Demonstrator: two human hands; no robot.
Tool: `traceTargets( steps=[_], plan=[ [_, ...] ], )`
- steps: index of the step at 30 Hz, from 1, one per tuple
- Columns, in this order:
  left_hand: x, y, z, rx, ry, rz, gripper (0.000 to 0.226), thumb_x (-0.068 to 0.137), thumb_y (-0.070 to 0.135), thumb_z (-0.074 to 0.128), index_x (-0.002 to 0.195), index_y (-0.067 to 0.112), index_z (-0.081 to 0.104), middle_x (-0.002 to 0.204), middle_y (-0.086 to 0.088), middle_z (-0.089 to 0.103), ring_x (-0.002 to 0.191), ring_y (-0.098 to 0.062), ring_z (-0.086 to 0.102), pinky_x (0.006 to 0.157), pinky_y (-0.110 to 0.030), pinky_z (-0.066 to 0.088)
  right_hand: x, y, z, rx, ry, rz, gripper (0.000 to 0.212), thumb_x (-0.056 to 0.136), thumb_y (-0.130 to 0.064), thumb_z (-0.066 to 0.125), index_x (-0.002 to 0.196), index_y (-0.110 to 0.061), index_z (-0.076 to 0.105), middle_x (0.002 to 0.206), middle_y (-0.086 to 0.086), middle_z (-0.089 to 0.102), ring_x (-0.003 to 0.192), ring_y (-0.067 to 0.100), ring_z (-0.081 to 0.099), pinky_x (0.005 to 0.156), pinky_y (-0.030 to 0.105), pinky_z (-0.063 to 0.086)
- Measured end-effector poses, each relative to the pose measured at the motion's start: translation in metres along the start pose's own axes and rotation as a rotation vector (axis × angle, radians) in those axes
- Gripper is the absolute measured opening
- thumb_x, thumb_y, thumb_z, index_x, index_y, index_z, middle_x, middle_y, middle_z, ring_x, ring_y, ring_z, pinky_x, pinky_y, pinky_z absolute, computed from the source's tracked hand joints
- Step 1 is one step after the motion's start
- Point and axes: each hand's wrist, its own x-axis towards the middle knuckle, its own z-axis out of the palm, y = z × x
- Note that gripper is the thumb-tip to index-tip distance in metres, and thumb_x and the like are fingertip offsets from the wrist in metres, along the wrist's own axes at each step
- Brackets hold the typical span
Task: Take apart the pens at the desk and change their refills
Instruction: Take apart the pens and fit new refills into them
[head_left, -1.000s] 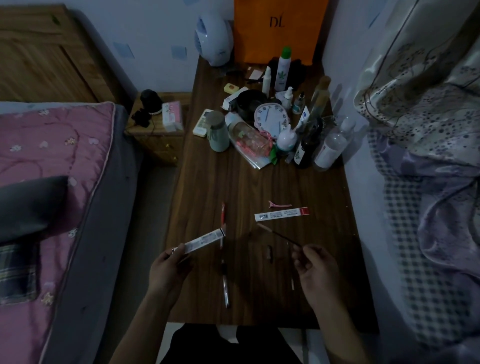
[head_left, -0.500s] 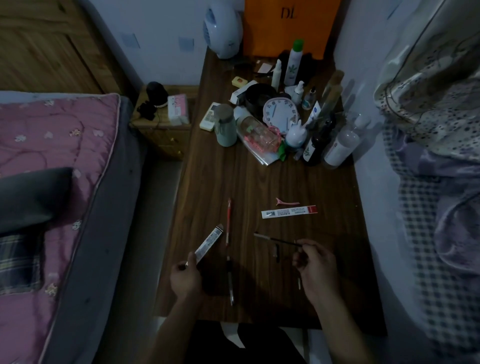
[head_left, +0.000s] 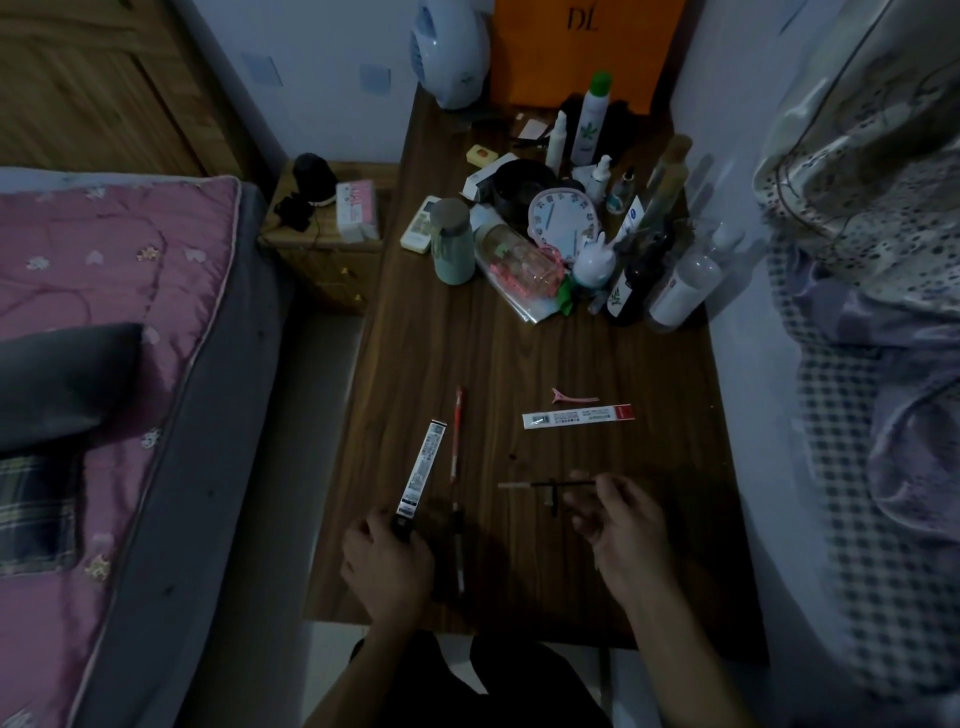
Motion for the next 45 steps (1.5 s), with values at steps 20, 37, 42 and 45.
traceTargets(
  steps=[20,37,42,45],
  plan=[
    [-0.009,0.012,0.018,-0.008,-0.336,0.158,0.03,0.082,0.028,0.055,0.108,0.018,0.065,0.098,-0.006,0.072,0.087,-0.027,0.07,0.071,-0.033,0.053,-0.005,0.002,0.004,0.282,0.069,0.043,0.023,0.071,-0.023,0.077,0.094,-0.024,0.081,0.093,0.001,0.08,0.082,0.01,0.075,0.067,0.026,0.057],
    [-0.046,0.111,-0.129,-0.577,-0.379,0.637,0.02,0.102,0.014,0.047,0.106,0.012,0.066,0.085,0.003,0.067,0.075,-0.011,0.062,0.071,-0.036,0.049,-0.075,-0.094,0.089,0.013,-0.081,-0.437,0.018,0.101,-0.03,0.054,0.096,-0.027,0.071,0.08,-0.003,0.072,0.07,0.01,0.066,0.061,0.028,0.052],
    [-0.06,0.13,-0.169,-0.616,-0.367,0.739,0.026,0.101,0.022,0.042,0.09,0.011,0.064,0.07,-0.01,0.062,0.06,-0.027,0.056,0.056,-0.043,0.042,-0.101,-0.12,0.101,-0.017,-0.148,-0.633,0.019,0.096,-0.037,0.054,0.09,-0.036,0.071,0.074,-0.006,0.071,0.059,0.006,0.062,0.053,0.022,0.051],
    [-0.068,0.138,-0.182,-0.623,-0.365,0.793,0.025,0.102,0.019,0.043,0.09,0.01,0.063,0.065,-0.013,0.058,0.051,-0.022,0.049,0.051,-0.04,0.038,-0.111,-0.131,0.102,0.014,-0.167,-0.691,0.017,0.095,-0.037,0.055,0.09,-0.034,0.072,0.075,-0.002,0.072,0.058,0.01,0.063,0.051,0.024,0.05]
  ],
)
